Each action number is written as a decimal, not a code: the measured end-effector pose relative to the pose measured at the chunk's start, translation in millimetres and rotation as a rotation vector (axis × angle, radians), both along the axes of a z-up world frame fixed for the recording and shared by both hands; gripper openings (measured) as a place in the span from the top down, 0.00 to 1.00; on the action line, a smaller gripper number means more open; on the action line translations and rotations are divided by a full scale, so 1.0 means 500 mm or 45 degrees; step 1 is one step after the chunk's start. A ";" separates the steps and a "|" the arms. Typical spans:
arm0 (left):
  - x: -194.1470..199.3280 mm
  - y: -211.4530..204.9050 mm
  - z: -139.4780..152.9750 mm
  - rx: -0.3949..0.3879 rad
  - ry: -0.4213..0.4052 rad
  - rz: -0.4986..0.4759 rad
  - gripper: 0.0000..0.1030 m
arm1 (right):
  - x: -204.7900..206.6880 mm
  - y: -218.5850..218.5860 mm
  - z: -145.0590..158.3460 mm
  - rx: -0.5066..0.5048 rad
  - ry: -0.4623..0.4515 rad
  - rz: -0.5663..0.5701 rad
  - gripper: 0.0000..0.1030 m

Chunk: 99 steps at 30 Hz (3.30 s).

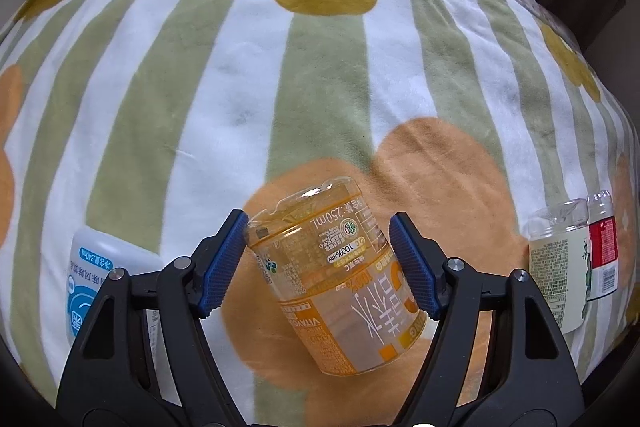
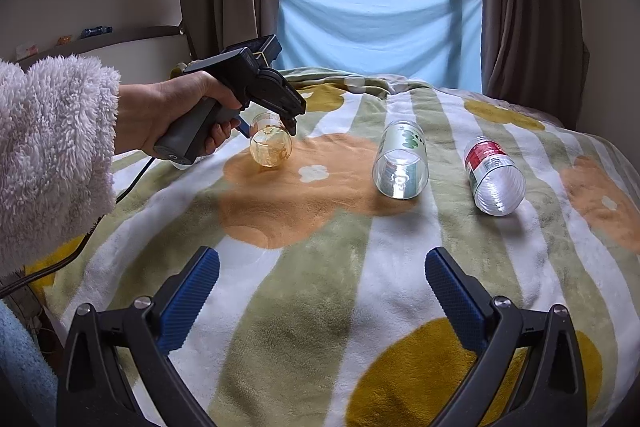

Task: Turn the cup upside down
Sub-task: 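Lift the cup with the left tool and tilt it over, then lower the cup onto the bed cover and open the left tool, then move the right tool to the cup and close on it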

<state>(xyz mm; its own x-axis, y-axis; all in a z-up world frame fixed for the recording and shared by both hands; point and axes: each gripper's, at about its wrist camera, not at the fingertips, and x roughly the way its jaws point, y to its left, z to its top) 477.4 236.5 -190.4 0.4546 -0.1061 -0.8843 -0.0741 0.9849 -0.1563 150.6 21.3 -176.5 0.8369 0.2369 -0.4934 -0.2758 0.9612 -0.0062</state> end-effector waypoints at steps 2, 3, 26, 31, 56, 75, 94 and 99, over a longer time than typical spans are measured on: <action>-0.013 -0.003 0.017 0.001 -0.016 -0.019 0.32 | -0.005 0.001 0.001 0.003 -0.014 -0.003 0.00; -0.020 -0.005 0.027 -0.002 -0.022 -0.029 0.32 | -0.006 0.001 0.001 0.007 -0.021 -0.004 0.00; -0.298 -0.080 0.007 -0.170 0.179 -0.286 0.37 | -0.074 -0.091 0.042 0.106 -0.075 -0.141 0.00; -0.282 -0.092 0.005 -0.142 0.169 -0.277 0.37 | -0.073 -0.105 0.038 0.134 -0.063 -0.160 0.00; -0.445 -0.010 0.143 0.105 -0.256 -0.231 0.00 | -0.011 -0.111 0.157 0.088 -0.016 -0.043 0.00; -0.653 0.106 0.052 -0.018 -0.395 -0.183 0.00 | 0.383 0.224 0.076 -0.351 1.017 0.249 0.00; -0.648 0.101 0.008 -0.002 -0.374 -0.236 0.00 | 0.478 0.274 -0.045 -0.386 1.216 0.168 0.35; -0.648 0.101 0.005 0.001 -0.379 -0.230 0.00 | 0.483 0.282 -0.041 -0.375 1.226 0.194 0.46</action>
